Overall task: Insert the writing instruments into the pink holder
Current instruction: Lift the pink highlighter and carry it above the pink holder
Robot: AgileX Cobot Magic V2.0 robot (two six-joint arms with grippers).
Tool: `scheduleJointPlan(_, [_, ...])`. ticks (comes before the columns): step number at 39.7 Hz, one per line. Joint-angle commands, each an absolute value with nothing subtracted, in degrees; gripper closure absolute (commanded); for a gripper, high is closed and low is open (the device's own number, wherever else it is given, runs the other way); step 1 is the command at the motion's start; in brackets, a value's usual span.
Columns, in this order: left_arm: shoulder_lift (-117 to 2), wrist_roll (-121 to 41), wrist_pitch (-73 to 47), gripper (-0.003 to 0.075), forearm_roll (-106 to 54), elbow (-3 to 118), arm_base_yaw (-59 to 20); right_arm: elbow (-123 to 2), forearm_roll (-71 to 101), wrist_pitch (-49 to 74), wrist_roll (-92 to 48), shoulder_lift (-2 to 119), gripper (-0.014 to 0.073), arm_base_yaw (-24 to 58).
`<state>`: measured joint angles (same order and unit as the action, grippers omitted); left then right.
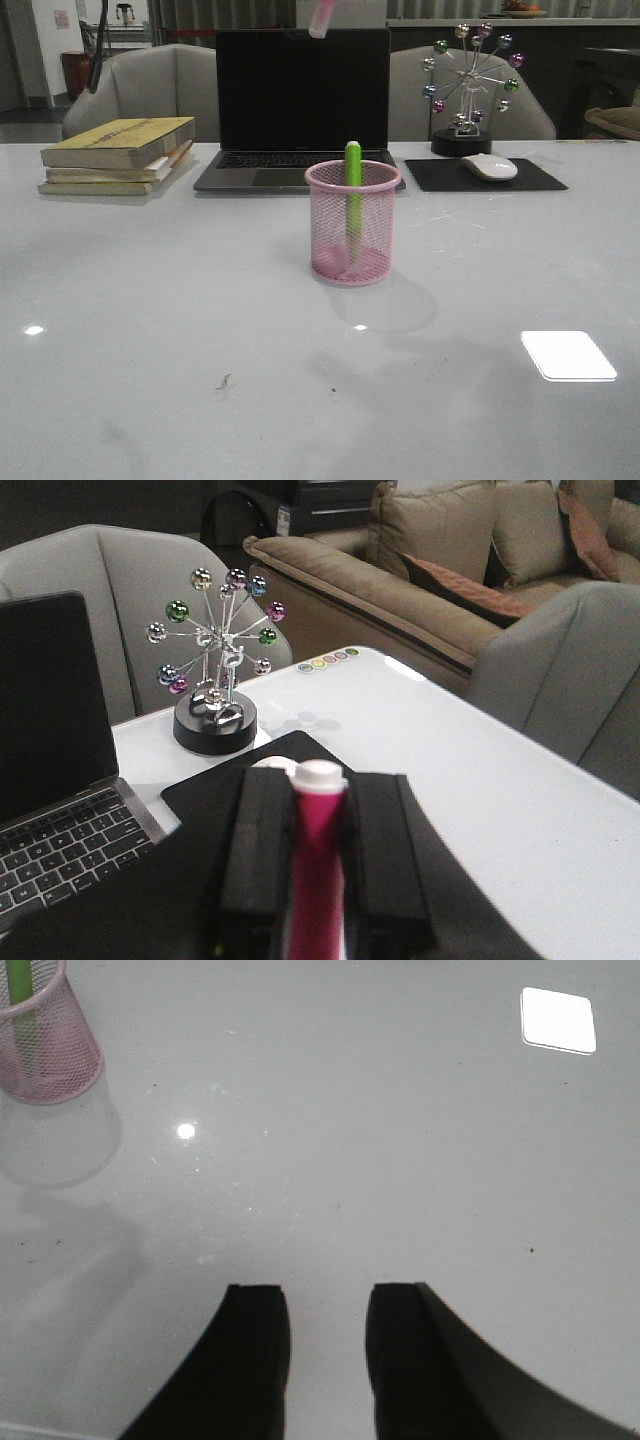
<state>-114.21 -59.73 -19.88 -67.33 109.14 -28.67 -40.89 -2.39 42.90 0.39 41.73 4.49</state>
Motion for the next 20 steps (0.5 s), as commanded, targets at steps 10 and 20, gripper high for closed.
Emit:
scheduleJointPlan(10, [-111.52, -97.99, -17.79, 0.0625, -106.38, 99.1, -32.08, -42.62, -2.87, 39.55, 0.0, 41.51, 0.0261, 4.17])
scheduleJointPlan(20, [-113.78, -98.25, -22.35, 0.0626, -106.38, 96.97, -32.18, -42.62, -2.87, 39.67, 0.0, 41.51, 0.0261, 4.17])
